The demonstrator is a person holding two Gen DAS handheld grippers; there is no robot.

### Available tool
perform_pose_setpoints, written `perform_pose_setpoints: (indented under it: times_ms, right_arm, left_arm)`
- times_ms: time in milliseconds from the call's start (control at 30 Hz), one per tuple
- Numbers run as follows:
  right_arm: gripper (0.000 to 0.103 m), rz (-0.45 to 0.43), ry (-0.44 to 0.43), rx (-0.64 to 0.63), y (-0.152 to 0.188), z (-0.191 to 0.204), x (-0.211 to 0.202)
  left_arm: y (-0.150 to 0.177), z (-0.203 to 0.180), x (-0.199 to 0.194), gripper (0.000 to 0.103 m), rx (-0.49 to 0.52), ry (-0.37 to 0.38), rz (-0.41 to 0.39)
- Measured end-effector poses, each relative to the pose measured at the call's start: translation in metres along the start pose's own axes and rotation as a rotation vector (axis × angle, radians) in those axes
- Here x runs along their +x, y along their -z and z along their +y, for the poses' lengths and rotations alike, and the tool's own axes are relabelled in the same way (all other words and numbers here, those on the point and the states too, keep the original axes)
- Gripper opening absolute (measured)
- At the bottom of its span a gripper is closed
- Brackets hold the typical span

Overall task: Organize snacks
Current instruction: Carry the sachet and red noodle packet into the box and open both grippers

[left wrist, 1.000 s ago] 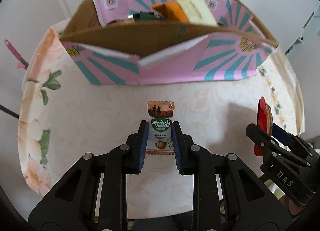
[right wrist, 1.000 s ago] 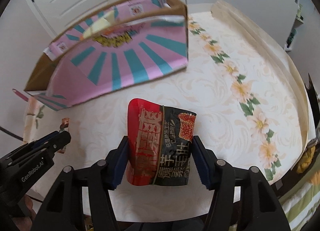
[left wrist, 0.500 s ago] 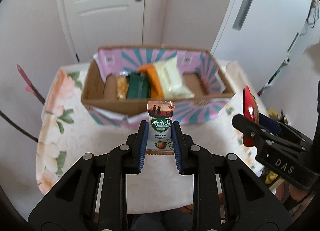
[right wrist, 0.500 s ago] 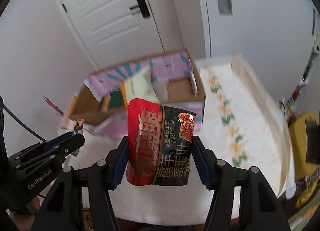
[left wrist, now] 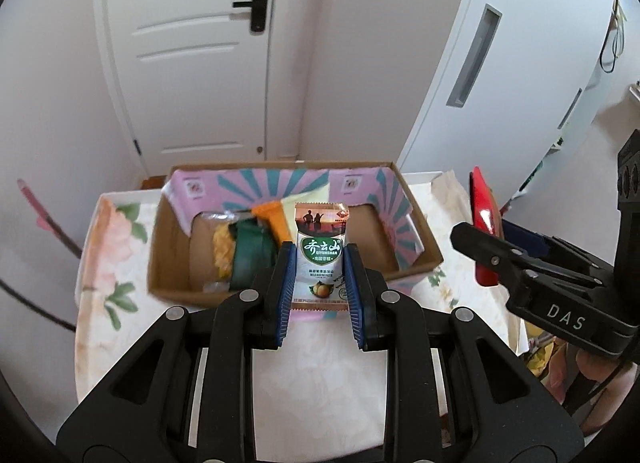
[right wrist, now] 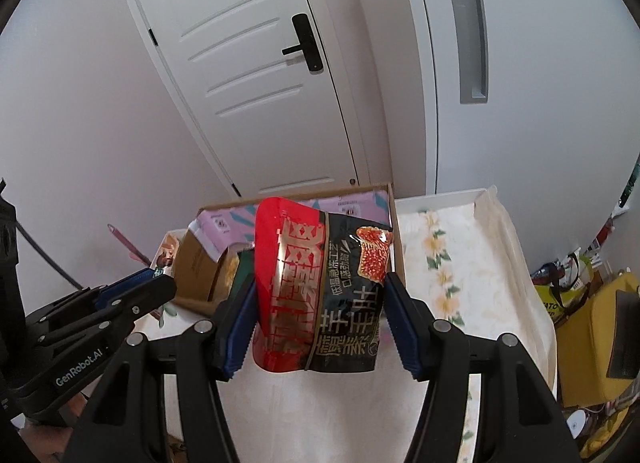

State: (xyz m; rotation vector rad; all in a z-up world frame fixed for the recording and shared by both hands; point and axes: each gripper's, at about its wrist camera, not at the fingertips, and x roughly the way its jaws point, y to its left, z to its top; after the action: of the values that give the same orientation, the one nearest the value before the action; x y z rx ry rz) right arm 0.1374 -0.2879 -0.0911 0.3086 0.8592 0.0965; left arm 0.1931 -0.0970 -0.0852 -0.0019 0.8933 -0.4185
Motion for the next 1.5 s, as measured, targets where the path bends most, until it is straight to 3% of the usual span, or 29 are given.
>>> perform_pose_setpoints:
  times_ms: [267, 500, 533, 567, 633, 667, 800, 1200, 1333, 1400, 1500]
  right_arm:
    - [0.056, 0.039, 0.008, 0.032, -0.028, -0.007, 0.037]
    - [0.056, 0.05, 0.041, 0.059, -0.045, -0.015, 0.067]
    - [0.056, 0.055, 0.044, 0.063, -0.046, -0.015, 0.07]
    - [0.056, 0.061, 0.047, 0.068, -0.048, -0.016, 0.074]
    - [0.056, 0.068, 0.05, 0.076, -0.049, -0.016, 0.079]
    - [0.056, 0.076, 0.05, 0.083, -0.05, -0.017, 0.082]
    - [0.056, 0.1, 0.055, 0.095, -0.051, -0.019, 0.092]
    - [0.059, 0.206, 0.04, 0.091, -0.056, -0.018, 0.129]
    - [0.073, 0.258, 0.018, 0.118, -0.055, -0.02, 0.146]
    - [0.087, 0.238, 0.034, 0.123, -0.054, -0.021, 0.145]
    - [0.087, 0.205, 0.037, 0.145, -0.054, -0.023, 0.137]
  left_arm:
    - [-0.034, 0.003, 0.059, 0.021, 0.01, 0.075, 0.088]
    - [-0.041, 0.007, 0.097, 0.022, 0.036, 0.098, 0.152]
    - [-0.041, 0.008, 0.099, 0.029, 0.045, 0.095, 0.152]
    - [-0.04, 0.008, 0.102, 0.059, 0.06, 0.081, 0.159]
    - [-0.039, 0.009, 0.102, 0.102, 0.073, 0.055, 0.15]
    - [-0.037, 0.011, 0.097, 0.103, 0.083, 0.046, 0.118]
    - [-0.033, 0.022, 0.098, 0.103, 0.115, 0.001, 0.125]
    - [-0.03, 0.066, 0.082, 0.103, 0.036, -0.026, 0.131]
    - [-0.031, 0.073, 0.078, 0.103, 0.031, -0.039, 0.125]
    - [-0.029, 0.077, 0.075, 0.103, 0.031, -0.047, 0.119]
    - [-0.026, 0.082, 0.07, 0.103, 0.03, -0.052, 0.111]
